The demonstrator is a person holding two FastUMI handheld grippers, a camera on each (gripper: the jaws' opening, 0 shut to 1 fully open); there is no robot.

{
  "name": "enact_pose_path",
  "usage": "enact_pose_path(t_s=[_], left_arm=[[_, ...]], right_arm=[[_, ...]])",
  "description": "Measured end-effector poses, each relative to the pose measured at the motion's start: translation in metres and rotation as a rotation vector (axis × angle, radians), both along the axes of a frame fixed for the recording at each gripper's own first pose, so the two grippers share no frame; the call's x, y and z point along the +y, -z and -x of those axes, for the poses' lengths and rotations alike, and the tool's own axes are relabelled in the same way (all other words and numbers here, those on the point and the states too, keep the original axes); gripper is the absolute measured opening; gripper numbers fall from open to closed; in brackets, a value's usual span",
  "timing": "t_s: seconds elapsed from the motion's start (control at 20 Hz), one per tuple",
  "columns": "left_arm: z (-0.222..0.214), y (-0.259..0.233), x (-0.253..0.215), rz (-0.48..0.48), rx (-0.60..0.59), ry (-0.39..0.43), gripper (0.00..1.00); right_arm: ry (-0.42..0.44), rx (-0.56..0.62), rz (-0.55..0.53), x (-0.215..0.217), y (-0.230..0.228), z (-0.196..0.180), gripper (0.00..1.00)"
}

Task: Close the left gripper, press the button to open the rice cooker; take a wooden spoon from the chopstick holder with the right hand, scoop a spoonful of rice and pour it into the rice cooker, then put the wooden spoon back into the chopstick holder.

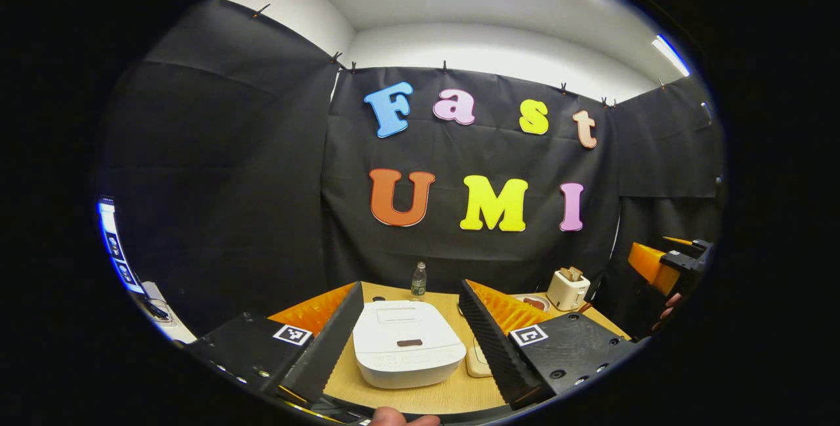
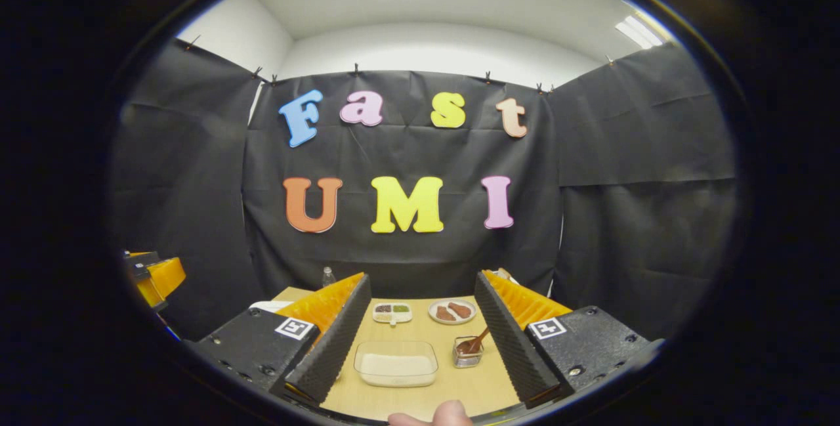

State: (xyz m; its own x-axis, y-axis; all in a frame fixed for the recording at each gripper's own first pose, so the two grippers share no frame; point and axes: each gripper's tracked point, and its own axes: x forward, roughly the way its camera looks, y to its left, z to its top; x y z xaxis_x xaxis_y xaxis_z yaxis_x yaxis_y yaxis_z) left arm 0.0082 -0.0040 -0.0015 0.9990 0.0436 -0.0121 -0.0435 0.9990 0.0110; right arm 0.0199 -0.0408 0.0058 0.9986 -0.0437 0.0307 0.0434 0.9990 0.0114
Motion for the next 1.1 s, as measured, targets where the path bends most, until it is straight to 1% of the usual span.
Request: enact_pose_path(t_s=[0.25, 0.4, 0.6, 0.8, 1.0, 1.1], left_arm=[[-0.004, 0.004, -0.005, -0.012, 0.008, -0.004, 0.94], [-0.003, 0.019, -0.008, -0.021, 0.045, -0.017, 0.94], [-0.001, 0.051, -0.013, -0.034, 0.135, -0.024, 0.94], [-0.019, 0.073, -0.023, -0.026, 0.209, -0.032, 0.94], [-0.054, 0.101, -0.026, -0.001, 0.309, -0.057, 0.95], [-0.073, 0.115, -0.024, -0.007, 0.366, -0.072, 0.72]], right_arm=[[0.001, -0.003, -0.009, -0.01, 0.001, -0.01, 1.0], [-0.017, 0.032, 0.001, -0.012, 0.013, -0.016, 1.0], [-0.021, 0.055, 0.006, -0.024, 0.03, -0.026, 1.0], [-0.033, 0.12, -0.01, -0.035, 0.056, -0.046, 1.0], [-0.043, 0.126, -0.012, -0.055, 0.062, -0.072, 1.0], [-0.039, 0.124, -0.027, -0.069, 0.067, -0.086, 1.0]])
